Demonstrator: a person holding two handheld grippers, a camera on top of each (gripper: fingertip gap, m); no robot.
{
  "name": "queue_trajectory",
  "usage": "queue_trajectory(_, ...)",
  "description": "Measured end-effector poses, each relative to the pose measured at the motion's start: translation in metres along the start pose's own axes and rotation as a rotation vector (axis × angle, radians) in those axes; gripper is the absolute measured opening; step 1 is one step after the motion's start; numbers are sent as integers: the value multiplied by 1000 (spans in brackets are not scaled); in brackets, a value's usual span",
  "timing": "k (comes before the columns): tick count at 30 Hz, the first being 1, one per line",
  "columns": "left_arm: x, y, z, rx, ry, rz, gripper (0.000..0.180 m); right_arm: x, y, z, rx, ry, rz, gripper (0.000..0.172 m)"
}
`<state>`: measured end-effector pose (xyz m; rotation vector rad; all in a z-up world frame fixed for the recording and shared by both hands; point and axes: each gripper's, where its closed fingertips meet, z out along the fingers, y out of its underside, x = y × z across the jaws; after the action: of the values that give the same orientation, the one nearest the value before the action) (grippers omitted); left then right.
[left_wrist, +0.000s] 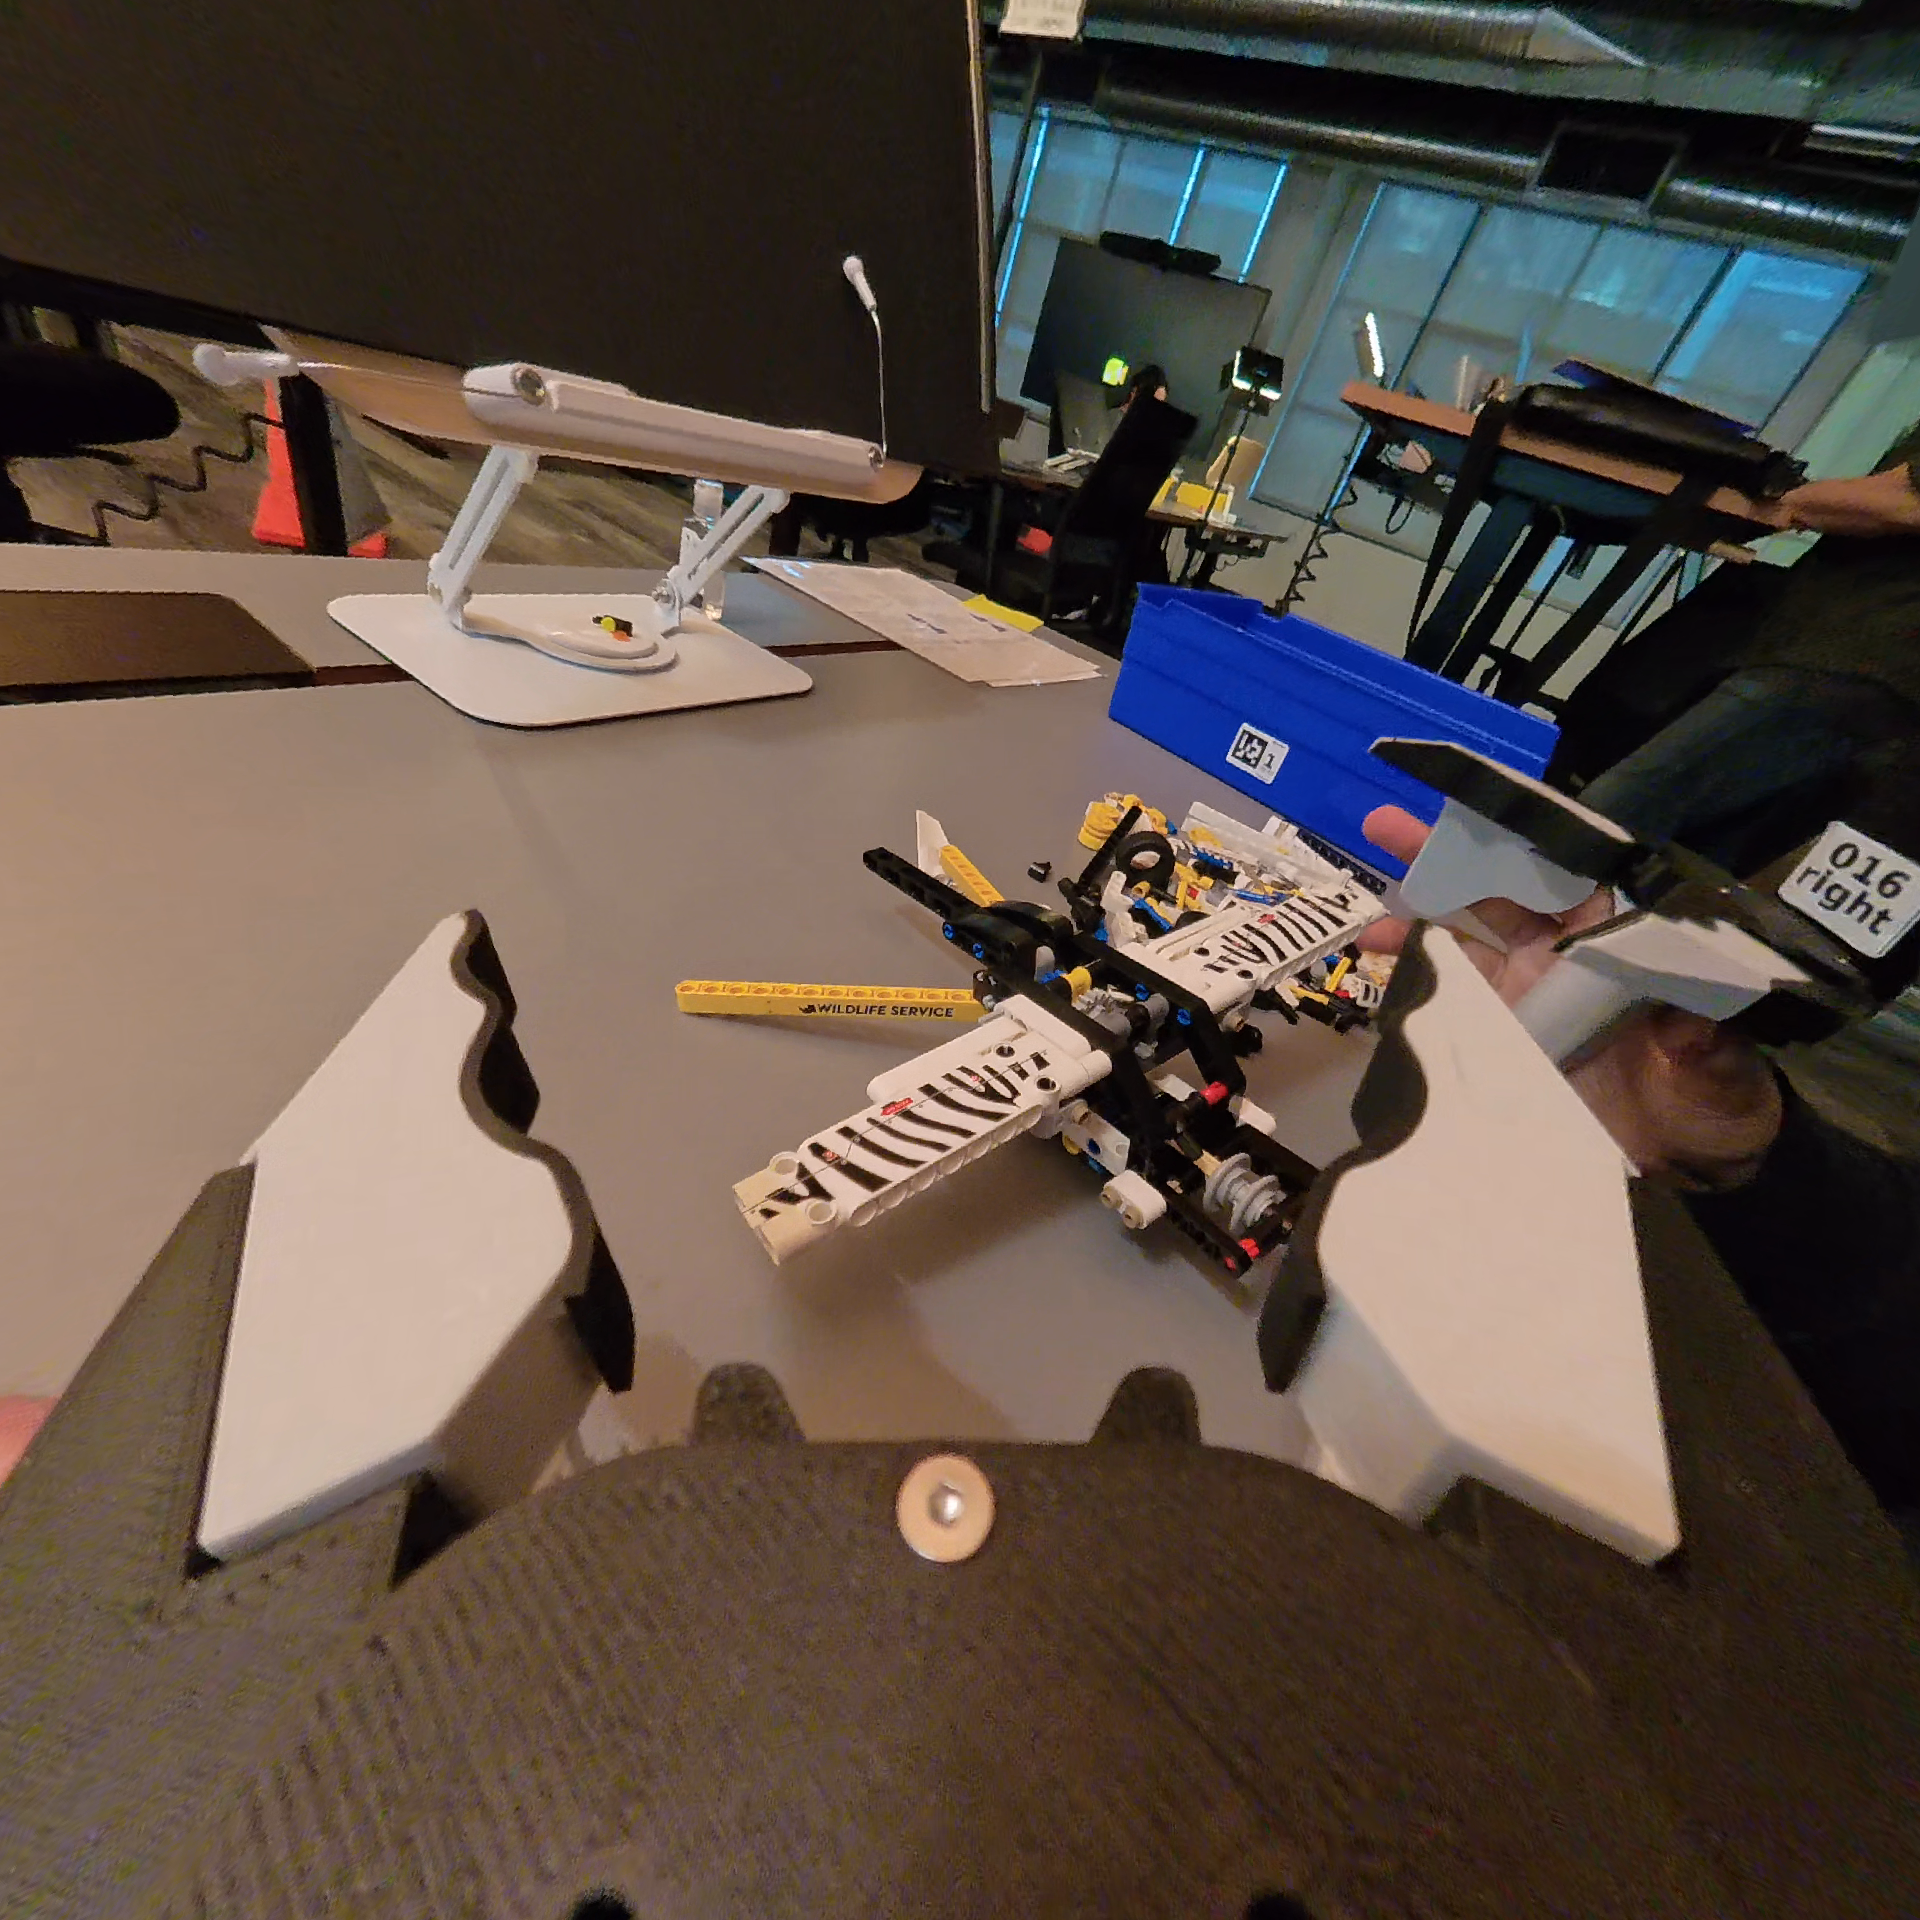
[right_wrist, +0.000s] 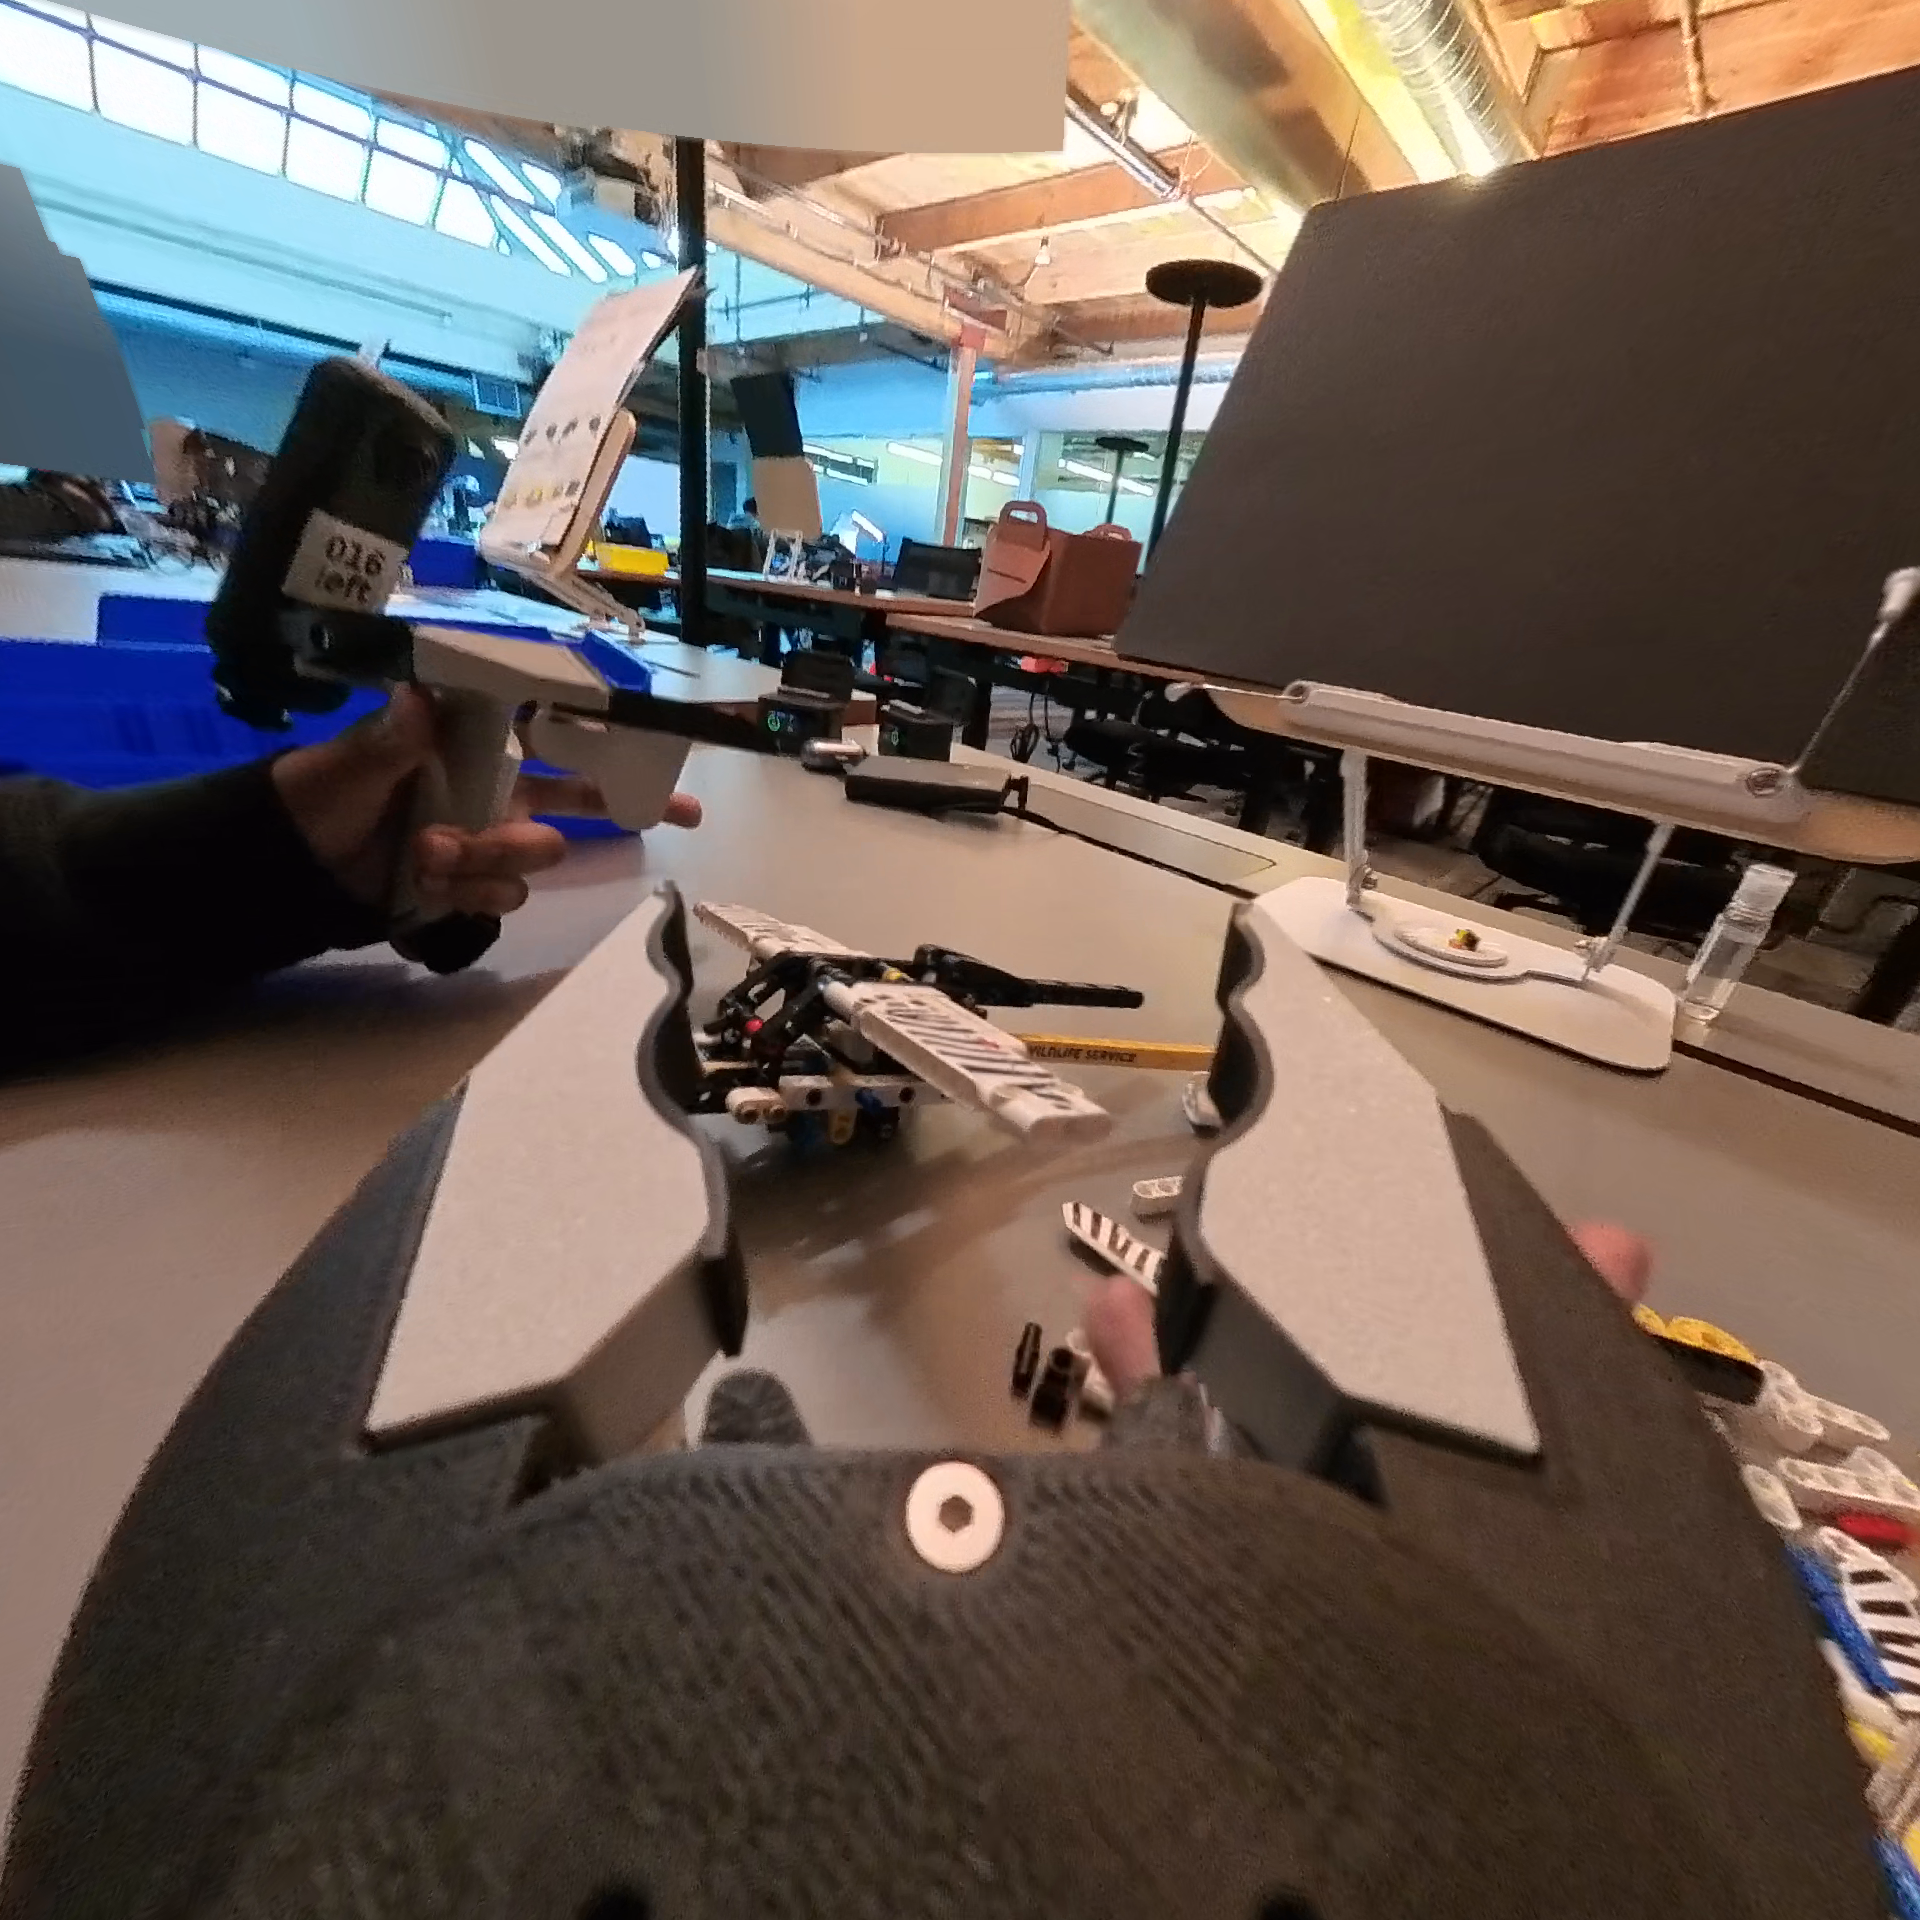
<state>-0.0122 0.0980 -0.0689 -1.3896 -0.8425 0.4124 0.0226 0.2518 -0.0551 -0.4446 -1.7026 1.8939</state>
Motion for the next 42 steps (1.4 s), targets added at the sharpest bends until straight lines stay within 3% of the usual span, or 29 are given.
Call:
queue_trajectory(8, 10, 11, 5, -58, 48, 70, 139, 9, -9, -2, 78, 46, 21, 109)
queue_trajectory(24, 14, 22, 8, -106, 55, 141, 102, 9, -11, -2, 96, 46, 28, 96)
queue_trajectory(29, 27, 29, 7, -129, 100, 226, 68, 3, -11, -2, 92, 23, 1, 83)
queue_trajectory(31, 31, 32, 7, -141, 102, 273, 63, 1, -8, -2, 73, 20, -32, 77)
queue_trajectory(33, 41, 36, 7, -162, 116, 324, 61, -1, -3, -1, 32, 18, -108, 70)
queue_trajectory(35, 72, 45, 2, -207, 239, 361, 64, -5, 8, 1, -44, 15, -243, 57)
queue_trajectory(36, 82, 49, 3, -229, 238, 372, 74, -6, 15, 2, -99, 13, -324, 51)
queue_trajectory(37, 90, 56, 3, -260, 229, 407, 74, -9, 23, 3, -156, -5, -415, 47)
queue_trajectory(42, 82, 87, 9, -402, -62, 792, 57, -36, 61, 9, -358, -210, -915, 42)
